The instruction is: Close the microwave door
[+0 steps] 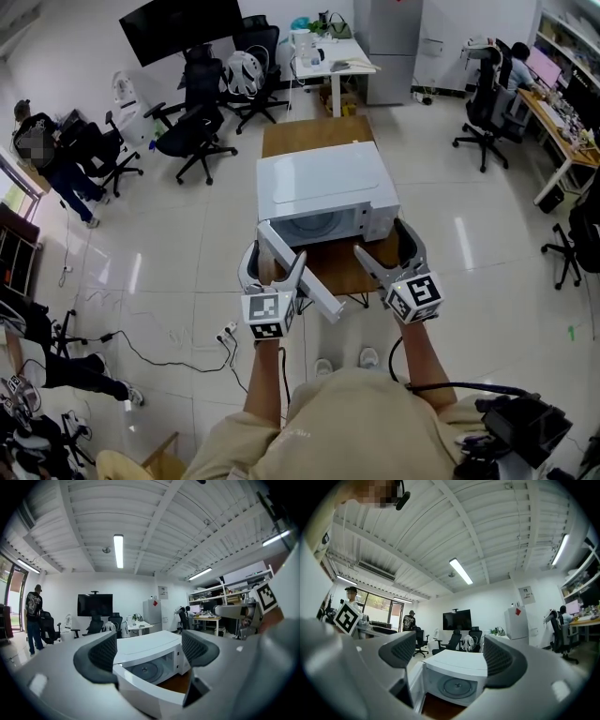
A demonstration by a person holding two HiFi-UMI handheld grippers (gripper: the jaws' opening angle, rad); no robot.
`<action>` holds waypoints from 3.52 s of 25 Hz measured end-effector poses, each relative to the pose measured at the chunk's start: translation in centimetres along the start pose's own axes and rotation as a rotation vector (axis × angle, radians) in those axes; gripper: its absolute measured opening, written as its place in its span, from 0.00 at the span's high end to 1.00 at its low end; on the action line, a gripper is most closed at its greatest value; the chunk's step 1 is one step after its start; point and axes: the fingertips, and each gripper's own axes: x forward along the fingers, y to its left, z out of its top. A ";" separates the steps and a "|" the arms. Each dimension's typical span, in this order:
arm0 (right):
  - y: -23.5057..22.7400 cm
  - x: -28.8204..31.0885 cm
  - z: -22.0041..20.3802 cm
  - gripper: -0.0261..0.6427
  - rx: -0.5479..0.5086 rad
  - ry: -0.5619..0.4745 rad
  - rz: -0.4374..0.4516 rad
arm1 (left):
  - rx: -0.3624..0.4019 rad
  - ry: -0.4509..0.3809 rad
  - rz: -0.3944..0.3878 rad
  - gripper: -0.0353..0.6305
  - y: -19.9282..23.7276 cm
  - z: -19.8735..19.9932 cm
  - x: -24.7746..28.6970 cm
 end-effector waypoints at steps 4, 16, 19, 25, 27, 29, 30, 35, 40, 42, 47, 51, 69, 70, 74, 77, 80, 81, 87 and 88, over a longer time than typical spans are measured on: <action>-3.0 0.0 -0.6 0.30 0.022 -0.012 -0.007 | 0.044 0.096 -0.026 0.25 3.3 -3.1 1.7; -11.3 1.3 -2.0 0.31 0.101 -0.011 -0.001 | -1.117 0.645 -0.266 0.06 7.9 -21.3 -0.5; -11.2 2.5 -3.3 0.31 0.107 0.000 0.018 | -1.171 0.681 -0.270 0.06 7.7 -23.5 -1.9; -11.0 4.5 -4.3 0.31 0.123 0.023 0.036 | -1.422 0.704 -0.205 0.15 2.9 -22.3 -1.8; -11.2 4.6 -4.7 0.31 0.124 0.036 0.031 | -1.471 0.680 -0.220 0.24 1.2 -23.2 -1.1; -11.5 4.7 -5.1 0.31 0.126 0.043 0.021 | -1.522 0.644 -0.260 0.26 -0.5 -23.3 -0.1; -11.6 4.8 -5.2 0.31 0.129 0.045 0.015 | -1.548 0.633 -0.266 0.26 -1.4 -22.7 0.3; -12.4 4.9 -5.1 0.36 0.167 0.044 -0.027 | -1.542 0.623 -0.261 0.40 -2.7 -23.7 2.8; -13.1 6.9 -2.3 0.36 0.152 0.078 -0.073 | -1.520 0.586 -0.341 0.49 -2.0 -26.7 5.7; -13.9 6.3 -1.8 0.36 0.148 0.079 -0.096 | -1.534 0.586 -0.324 0.55 -1.9 -26.3 6.5; -15.7 5.2 -0.8 0.36 0.151 0.072 -0.143 | -1.554 0.574 -0.247 0.63 -2.9 -23.4 8.9; -16.2 3.7 -0.5 0.36 0.154 0.071 -0.162 | -1.485 0.565 -0.146 0.66 -4.9 -21.7 11.3; -20.4 1.1 2.8 0.36 0.139 0.080 -0.282 | -1.750 0.387 0.123 0.66 -3.3 -19.9 27.0; -20.3 1.5 3.0 0.36 0.133 0.082 -0.275 | -1.760 0.389 0.141 0.66 -3.1 -19.7 27.5; -19.7 1.5 2.7 0.36 0.135 0.080 -0.248 | -1.758 0.401 0.142 0.65 -3.7 -20.2 27.4; -18.6 0.1 0.9 0.36 0.147 0.066 -0.216 | -1.743 0.400 0.118 0.65 -5.3 -22.7 26.5; -16.7 -0.5 -0.9 0.36 0.154 0.050 -0.172 | -1.710 0.418 0.093 0.66 -6.4 -25.4 25.1; -16.1 -0.3 -1.2 0.36 0.156 0.047 -0.155 | -1.684 0.427 0.067 0.67 -6.8 -25.2 24.7; -12.1 0.0 -4.0 0.36 0.153 0.028 -0.050 | -1.289 0.237 -0.280 0.70 -9.0 -13.7 18.6; -11.3 -0.2 -4.8 0.36 0.152 0.024 -0.036 | -1.208 0.190 -0.300 0.69 -8.8 -12.1 17.0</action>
